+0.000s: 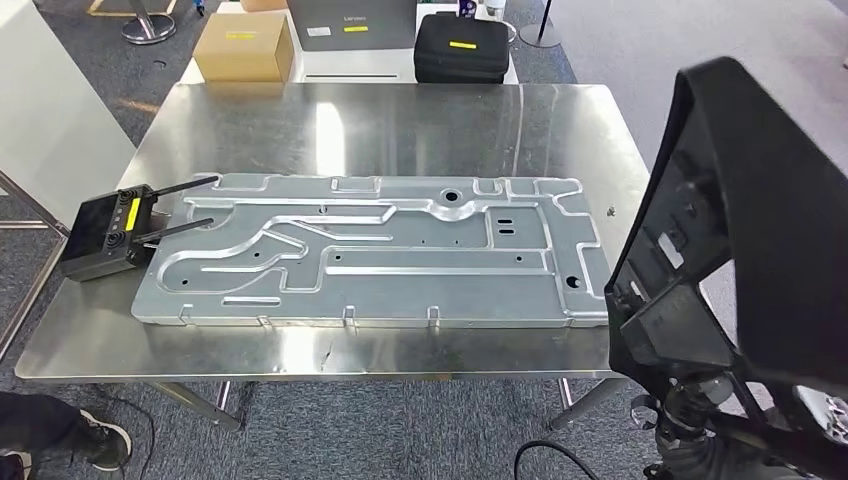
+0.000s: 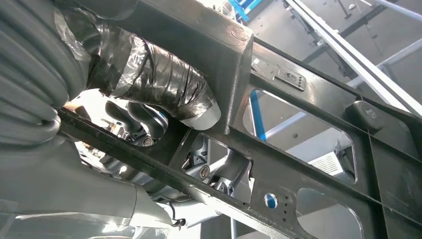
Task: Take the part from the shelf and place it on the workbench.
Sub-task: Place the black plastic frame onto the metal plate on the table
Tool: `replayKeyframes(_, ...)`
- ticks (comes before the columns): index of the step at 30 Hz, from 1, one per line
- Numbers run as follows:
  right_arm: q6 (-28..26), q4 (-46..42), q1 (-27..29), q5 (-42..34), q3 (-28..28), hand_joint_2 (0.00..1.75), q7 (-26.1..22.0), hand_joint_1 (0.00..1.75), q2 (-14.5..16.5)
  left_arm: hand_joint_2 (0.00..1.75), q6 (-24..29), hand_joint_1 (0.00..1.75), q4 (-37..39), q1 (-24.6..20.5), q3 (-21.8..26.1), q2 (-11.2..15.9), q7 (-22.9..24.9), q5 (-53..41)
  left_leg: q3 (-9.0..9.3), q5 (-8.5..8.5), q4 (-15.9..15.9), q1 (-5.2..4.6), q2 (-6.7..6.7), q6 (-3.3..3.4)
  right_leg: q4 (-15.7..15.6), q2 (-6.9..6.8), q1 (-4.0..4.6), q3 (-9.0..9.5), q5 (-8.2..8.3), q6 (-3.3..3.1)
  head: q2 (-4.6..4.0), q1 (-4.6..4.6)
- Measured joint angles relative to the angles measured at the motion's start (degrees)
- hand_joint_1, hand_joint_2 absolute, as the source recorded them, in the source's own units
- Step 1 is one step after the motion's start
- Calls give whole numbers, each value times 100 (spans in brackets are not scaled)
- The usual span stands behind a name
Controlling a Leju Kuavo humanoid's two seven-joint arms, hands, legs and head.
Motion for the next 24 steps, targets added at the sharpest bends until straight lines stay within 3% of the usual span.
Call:
replayKeyframes(2, 0, 37, -8, 43, 7, 175, 0, 175, -8, 175, -2, 0, 0, 2, 0, -1, 3, 1, 111, -80, -4, 1, -7, -30, -637, -5, -3, 157, 503, -24, 0, 1)
replayKeyframes(3, 1, 57, -14, 60, 10, 175, 0, 175, -9, 175, -2, 0, 0, 0, 0, -4, 3, 1, 164, -116, -3, -3, -11, -52, -971, -7, 10, 260, 676, -45, 0, 2)
replayKeyframes(5, 2, 93, -26, 79, 17, 175, 0, 175, -13, 175, 29, 0, 0, -11, 0, -9, 9, 2, 208, -171, -6, -14, -16, -111, -1347, -9, 43, 374, 814, -100, 0, 7)
replayKeyframes(7, 2, 121, -28, 99, 22, 175, 0, 175, -15, 175, 138, 0, 0, -19, -1, -9, 29, 1, 219, -191, 3, -29, -13, -131, -1398, -1, 44, 411, 835, -122, 0, 5)
replayKeyframes(10, 2, 141, -29, 150, 28, 175, 0, 175, -15, 175, 332, 0, 0, -34, -5, -8, 78, -24, 288, -234, -56, -33, -1, 2, -1436, 9, 46, 458, 864, -121, 0, -1)
replayKeyframes(14, 1, 147, -34, 215, 33, 175, 0, 175, -15, 175, 427, 0, 0, -41, -28, -9, 183, -69, 330, -244, -136, -30, -2, 18, -1436, 9, 57, 469, 825, -184, 0, -2)
replayKeyframes(16, 2, 167, -61, 257, 50, 175, 1, 175, -15, 175, 424, 0, 0, -45, -42, -9, 221, -89, 341, -242, -160, -30, -2, -2, -1435, 9, 60, 469, 815, -200, 0, -2)
replayKeyframes(21, 2, 272, -271, 503, 186, 175, 51, 175, -27, 175, 386, 0, 0, -68, -105, -11, 284, -121, 359, -232, -203, -24, -2, -146, -1430, 8, 60, 470, 806, -215, 0, -3)
replayKeyframes(24, 2, 378, -476, 709, 333, 175, 136, 175, -54, 175, 340, 0, 0, -86, -128, -16, 306, -150, 361, -229, -206, -22, -2, -185, -1428, 7, 60, 472, 806, -215, 0, -2)
